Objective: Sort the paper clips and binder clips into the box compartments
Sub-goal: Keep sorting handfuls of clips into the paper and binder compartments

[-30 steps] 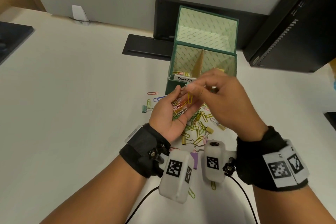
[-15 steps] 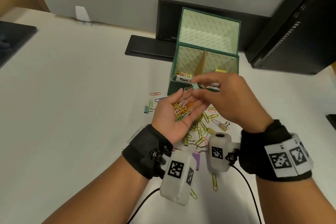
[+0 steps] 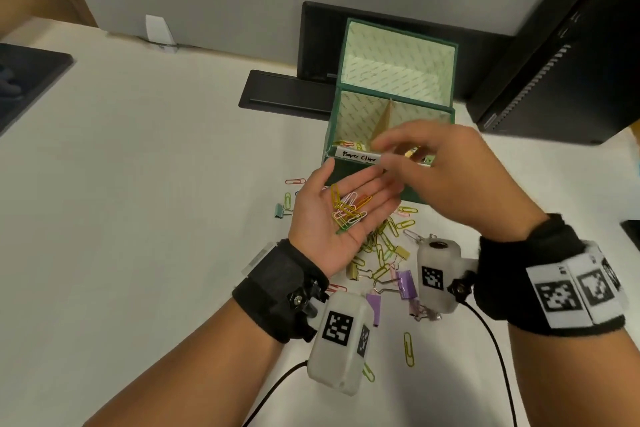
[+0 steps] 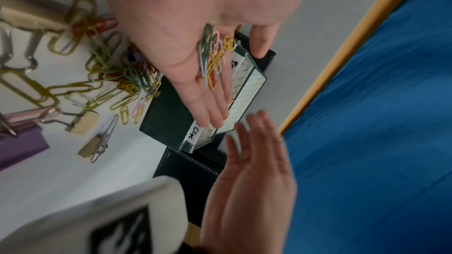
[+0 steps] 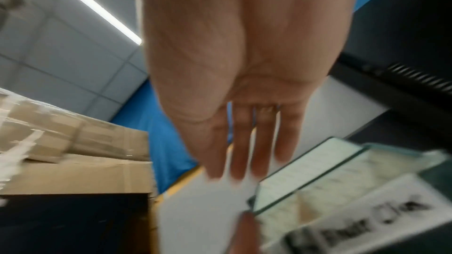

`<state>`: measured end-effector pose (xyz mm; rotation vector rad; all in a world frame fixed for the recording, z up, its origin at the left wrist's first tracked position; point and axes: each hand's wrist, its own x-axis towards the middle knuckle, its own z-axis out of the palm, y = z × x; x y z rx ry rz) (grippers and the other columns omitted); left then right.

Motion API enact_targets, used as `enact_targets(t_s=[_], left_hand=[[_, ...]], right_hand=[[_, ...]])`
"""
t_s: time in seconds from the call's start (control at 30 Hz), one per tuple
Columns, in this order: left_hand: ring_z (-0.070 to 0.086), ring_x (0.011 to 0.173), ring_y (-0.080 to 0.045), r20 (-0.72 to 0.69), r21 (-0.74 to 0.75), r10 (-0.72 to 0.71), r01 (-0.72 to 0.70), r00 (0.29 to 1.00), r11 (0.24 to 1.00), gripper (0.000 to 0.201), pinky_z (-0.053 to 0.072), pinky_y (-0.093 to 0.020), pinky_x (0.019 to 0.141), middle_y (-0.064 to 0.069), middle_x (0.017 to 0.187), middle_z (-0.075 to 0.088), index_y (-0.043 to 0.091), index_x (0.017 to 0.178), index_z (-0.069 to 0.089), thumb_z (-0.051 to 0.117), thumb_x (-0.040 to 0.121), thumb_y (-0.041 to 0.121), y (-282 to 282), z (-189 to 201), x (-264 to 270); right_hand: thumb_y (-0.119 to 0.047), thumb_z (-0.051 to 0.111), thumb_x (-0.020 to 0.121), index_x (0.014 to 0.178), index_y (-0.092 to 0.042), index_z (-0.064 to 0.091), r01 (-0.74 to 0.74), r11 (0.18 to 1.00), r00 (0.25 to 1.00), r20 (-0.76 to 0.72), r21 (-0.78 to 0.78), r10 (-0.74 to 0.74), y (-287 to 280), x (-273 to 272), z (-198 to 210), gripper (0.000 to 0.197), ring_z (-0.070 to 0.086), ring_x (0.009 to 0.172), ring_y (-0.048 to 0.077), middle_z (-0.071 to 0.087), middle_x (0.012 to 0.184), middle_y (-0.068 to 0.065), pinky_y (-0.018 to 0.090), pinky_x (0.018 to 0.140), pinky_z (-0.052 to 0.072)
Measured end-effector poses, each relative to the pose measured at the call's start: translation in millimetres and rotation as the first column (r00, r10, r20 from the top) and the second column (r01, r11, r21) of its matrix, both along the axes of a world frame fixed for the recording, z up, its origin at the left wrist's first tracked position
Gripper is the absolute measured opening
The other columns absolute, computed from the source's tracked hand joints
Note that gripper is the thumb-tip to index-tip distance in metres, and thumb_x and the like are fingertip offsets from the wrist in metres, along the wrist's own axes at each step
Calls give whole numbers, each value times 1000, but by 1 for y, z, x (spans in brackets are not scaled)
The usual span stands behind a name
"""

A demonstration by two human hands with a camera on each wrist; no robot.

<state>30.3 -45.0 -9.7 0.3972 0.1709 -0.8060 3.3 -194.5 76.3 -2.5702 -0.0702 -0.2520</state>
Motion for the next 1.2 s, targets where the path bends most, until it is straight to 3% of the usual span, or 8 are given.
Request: enact_targets(t_s=[0.17,0.23,0.37,0.57,0.8,0.9,1.0,1.2], left_hand=[[68,102,-32,-44,52,28,-26,999,998,55,49,-41,95,-19,114,67,9,126,60,50,92,50,-1,-2,0],[65,108,-32,-50,78,41,-37,998,996,54,49,-42,94,-19,119,65,9,123,62,54,89,51,-4,-1,-2],[70,94,-31,-87,64,60,-55,994,996,53,52,-40,90,-19,98,72,3,108,69,57,88,51,-6,-2,-3],[72,76,-26,-70,-6,30,-30,997,1000,65,57,-32,64,-16,84,71,-3,93,76,43,95,53,-5,-8,0],[69,99,-29,-76,-45,-4,0,997,999,66,47,-40,99,-20,109,69,-6,100,73,43,95,53,0,-4,0],[67,102,-31,-64,-59,12,-15,998,998,64,49,-44,98,-22,111,67,-6,115,66,44,96,51,0,-1,0],[67,104,-36,-71,-19,42,-43,997,999,62,51,-49,94,-24,114,66,-6,119,59,44,96,49,0,0,1],[65,109,-36,-63,8,33,-32,997,999,65,49,-47,96,-26,120,64,-6,123,57,43,96,50,1,3,2]], right_hand=[[-15,75,81,124,-32,67,-357,921,915,-258,-158,311,24,-8,-14,47,57,105,1,64,117,-13,22,92,47],[-18,77,80,125,-34,65,-335,916,922,-280,-223,268,27,-5,-19,50,55,108,8,60,120,-10,28,94,47],[-17,77,79,114,-36,73,-325,919,926,-275,-223,260,28,-2,-21,40,59,97,11,63,108,-9,30,86,49],[-12,72,81,96,-30,79,-277,946,945,-226,-169,236,30,-2,-26,25,66,84,7,74,96,-10,30,82,54],[-7,74,81,92,-24,81,-178,981,966,-176,83,190,25,1,-24,22,71,87,4,77,93,-10,28,85,56],[-9,75,83,92,-21,81,-98,977,974,-185,188,133,21,5,-15,16,72,78,6,77,85,-8,31,78,60],[-11,76,83,90,-20,80,-3,960,995,-95,279,30,15,15,-1,12,71,72,2,76,80,-9,19,69,58],[-17,73,86,93,-23,78,184,976,976,91,118,-196,10,56,6,10,68,78,0,74,86,-9,10,74,54]])
